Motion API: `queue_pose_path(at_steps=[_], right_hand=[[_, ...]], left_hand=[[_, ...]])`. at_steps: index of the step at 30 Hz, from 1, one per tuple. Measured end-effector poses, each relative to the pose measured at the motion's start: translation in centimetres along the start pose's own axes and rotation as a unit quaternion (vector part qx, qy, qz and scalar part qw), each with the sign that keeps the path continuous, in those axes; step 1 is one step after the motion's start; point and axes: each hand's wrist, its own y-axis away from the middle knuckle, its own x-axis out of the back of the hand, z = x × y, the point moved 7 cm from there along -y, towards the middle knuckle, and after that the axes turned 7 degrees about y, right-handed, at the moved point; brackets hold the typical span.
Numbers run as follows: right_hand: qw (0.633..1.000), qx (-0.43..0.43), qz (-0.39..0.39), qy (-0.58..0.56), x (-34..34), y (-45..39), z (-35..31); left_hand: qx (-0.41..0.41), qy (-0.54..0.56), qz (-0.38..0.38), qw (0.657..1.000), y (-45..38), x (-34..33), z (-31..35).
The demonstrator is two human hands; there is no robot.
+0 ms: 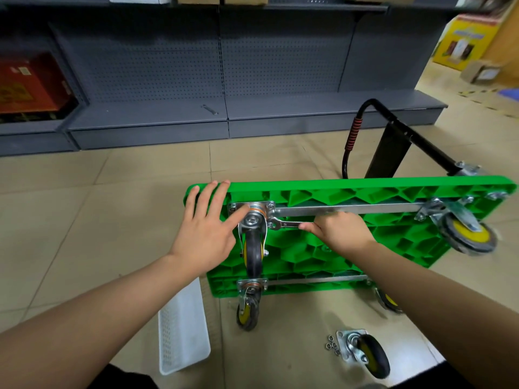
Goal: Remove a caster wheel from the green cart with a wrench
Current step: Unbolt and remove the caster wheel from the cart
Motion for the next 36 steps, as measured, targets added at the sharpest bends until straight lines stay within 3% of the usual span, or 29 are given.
queue_pose_path(at_steps=[8,15,23,28,32,36], right_hand=[[0.997,0.033,-0.05,0.056,1.2,-1.1,-0.2],[0.999,0.009,0.001,0.053,0.8,-0.9,-1.2],[0.987,-0.038,0.152,0.022,-1.1,-0.2,-0.4],[0.977,-0.075,0.198,-0.013,-2.0,0.6,-0.5],[0.969,-0.147,0.169,-0.107,-4.8,2.2,-2.1],[0.941,-0.238,0.066,-0.229,-8.0,4.2,-5.1]], left_hand=[[-0.003,0.006,0.005,1.0,0.0,-0.1,-0.1],[-0.004,0.005,0.007,1.0,-0.1,0.0,-0.1],[-0.008,0.0,0.015,1.0,0.1,-0.1,-0.1],[-0.006,0.001,0.02,1.0,0.0,0.0,-0.1],[-0.007,0.002,0.031,0.999,0.0,0.0,0.0],[-0.007,0.001,0.037,0.999,0.0,0.0,-0.1]])
